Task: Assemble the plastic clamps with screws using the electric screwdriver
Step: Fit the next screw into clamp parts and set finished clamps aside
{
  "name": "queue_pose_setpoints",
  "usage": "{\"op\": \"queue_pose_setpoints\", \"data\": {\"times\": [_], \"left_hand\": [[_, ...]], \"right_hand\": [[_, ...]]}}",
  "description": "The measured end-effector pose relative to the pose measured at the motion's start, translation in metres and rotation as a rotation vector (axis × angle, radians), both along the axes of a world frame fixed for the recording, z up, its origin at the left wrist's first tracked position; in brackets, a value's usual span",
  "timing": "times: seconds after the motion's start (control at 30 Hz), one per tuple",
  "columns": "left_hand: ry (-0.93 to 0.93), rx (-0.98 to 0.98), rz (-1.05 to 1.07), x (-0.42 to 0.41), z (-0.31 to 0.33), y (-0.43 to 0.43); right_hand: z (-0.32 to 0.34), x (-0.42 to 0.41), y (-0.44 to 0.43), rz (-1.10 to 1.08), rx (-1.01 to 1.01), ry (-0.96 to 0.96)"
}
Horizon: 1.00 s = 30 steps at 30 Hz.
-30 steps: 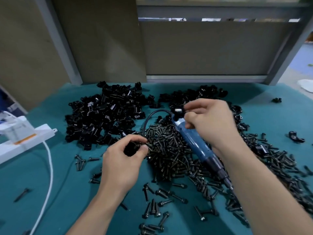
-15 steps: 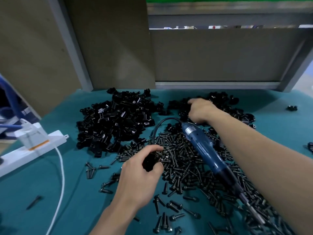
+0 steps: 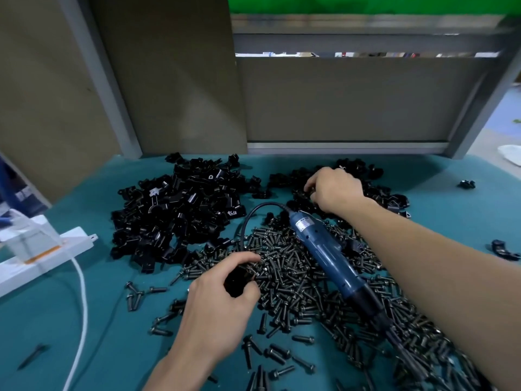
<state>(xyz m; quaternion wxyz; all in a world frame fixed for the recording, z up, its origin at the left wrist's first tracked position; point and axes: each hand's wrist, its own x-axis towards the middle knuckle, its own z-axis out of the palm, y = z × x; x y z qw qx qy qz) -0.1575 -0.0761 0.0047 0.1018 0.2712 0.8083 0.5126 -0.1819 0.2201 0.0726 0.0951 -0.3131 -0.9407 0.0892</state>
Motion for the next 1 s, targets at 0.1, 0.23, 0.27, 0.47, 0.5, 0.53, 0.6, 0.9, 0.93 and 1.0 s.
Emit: {"op": "queue_pose_setpoints", "data": {"times": [0.1,0.23,0.27,0.47,0.5,0.53,0.6,0.9,0.93,1.0], "left_hand": [[-0.005,0.028,-0.013,0.001,0.001,-0.001],[0.041,0.056,-0.027,0.006,0.006,0.000],[0.060,0.066,-0.026,0.008,0.008,0.000],[0.126,0.092,-0.078,0.016,0.015,0.002],[0.135,0.087,-0.085,0.015,0.015,0.003],[0.136,0.092,-0.089,0.015,0.014,0.004],[0.118,0.135,-0.085,0.013,0.012,0.005],[0.034,0.296,-0.020,0.001,0.000,0.005],[0.024,0.312,-0.031,0.000,0.001,0.006],[0.019,0.318,-0.056,0.001,0.001,0.006]], "right_hand": [[0.018,0.023,-0.016,0.019,-0.241,0.274],[0.020,0.076,-0.078,0.161,-1.027,0.605],[0.013,0.087,-0.094,0.182,-1.121,0.623],[-0.032,0.121,-0.147,0.039,-0.886,0.708],[-0.036,0.123,-0.151,0.039,-0.885,0.711],[-0.039,0.124,-0.155,0.048,-0.901,0.714],[-0.042,0.126,-0.159,0.111,-1.054,0.748],[-0.045,0.129,-0.148,0.330,-1.487,0.635],[-0.046,0.129,-0.145,0.355,-1.435,0.623],[-0.048,0.130,-0.144,0.408,-1.366,0.619]]}}
